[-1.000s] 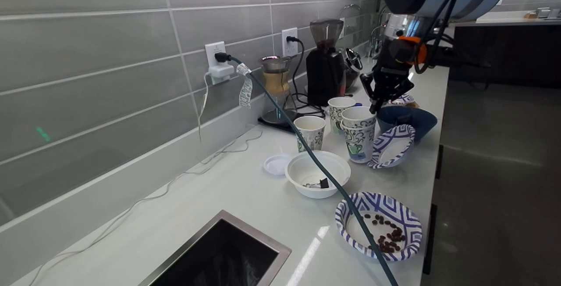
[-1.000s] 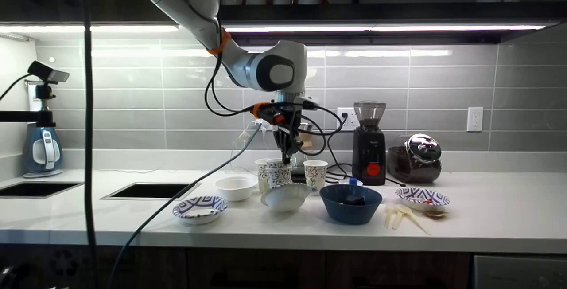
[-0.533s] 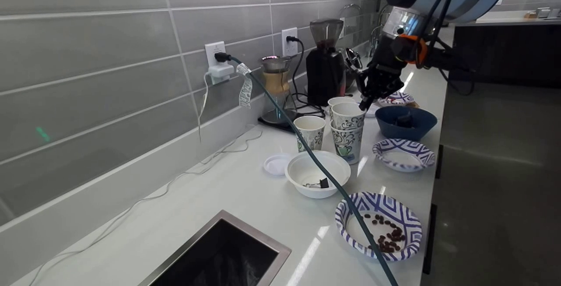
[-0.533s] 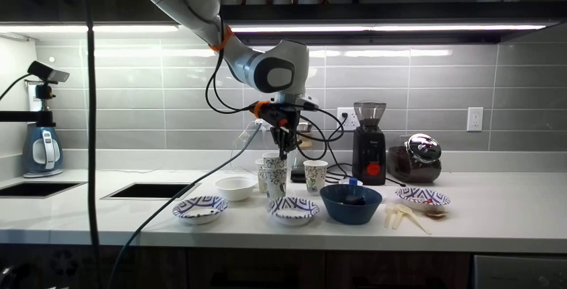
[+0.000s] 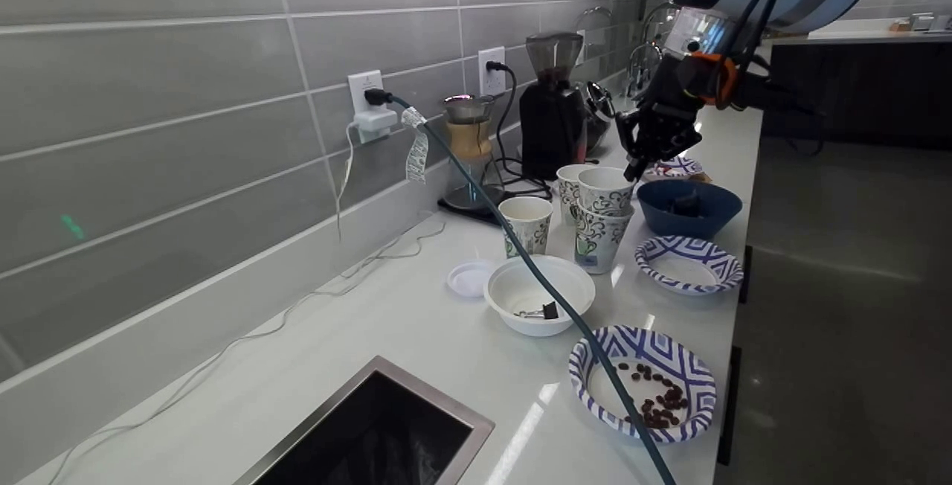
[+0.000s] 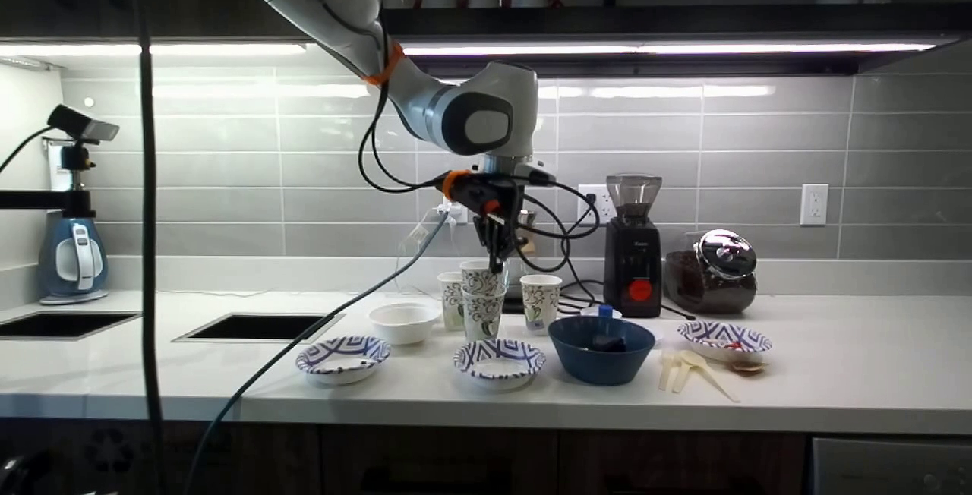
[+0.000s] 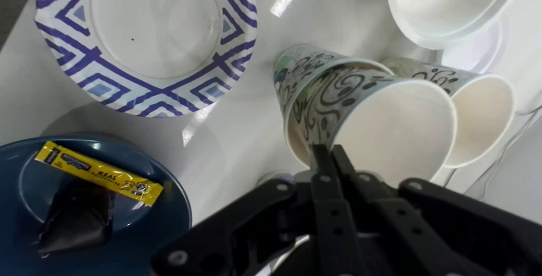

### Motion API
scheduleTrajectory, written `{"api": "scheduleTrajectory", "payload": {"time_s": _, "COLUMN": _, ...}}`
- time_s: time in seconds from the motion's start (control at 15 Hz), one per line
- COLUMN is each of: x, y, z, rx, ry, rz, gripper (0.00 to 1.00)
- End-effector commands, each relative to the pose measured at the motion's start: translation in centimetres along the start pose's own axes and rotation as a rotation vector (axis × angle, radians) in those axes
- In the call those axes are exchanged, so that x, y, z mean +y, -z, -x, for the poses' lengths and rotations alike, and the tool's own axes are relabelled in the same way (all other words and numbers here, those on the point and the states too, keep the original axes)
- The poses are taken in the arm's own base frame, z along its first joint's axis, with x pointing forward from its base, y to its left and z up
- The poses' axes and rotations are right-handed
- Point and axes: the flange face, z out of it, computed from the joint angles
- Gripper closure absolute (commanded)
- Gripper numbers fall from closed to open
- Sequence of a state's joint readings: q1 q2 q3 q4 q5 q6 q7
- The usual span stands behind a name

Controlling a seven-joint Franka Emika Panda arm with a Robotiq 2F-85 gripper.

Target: Unstack the paper cups

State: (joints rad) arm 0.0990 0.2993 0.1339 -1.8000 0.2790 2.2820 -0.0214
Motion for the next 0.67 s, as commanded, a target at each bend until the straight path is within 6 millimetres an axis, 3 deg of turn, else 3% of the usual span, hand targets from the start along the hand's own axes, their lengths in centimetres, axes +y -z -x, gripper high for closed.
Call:
{"api": "scheduleTrajectory", "payload": {"time_s": 0.0, "x": -1.0, "y": 4.5, "z": -0.1, "rx": 0.05, "ry": -0.09, "rz": 0.029, "gripper": 0.99}}
{"api": "scheduleTrajectory", "payload": {"time_s": 0.33, "x": -0.9, "y": 9.0, "z": -1.0, "rx": 0.17, "ry": -0.227, "rz": 0.005, "gripper": 0.99}}
{"api": "scheduleTrajectory", "payload": {"time_s": 0.6, "x": 0.7, "y": 9.3, "z": -1.6, "rx": 0.245, "ry": -0.333, "rz": 0.019, "gripper": 0.99}}
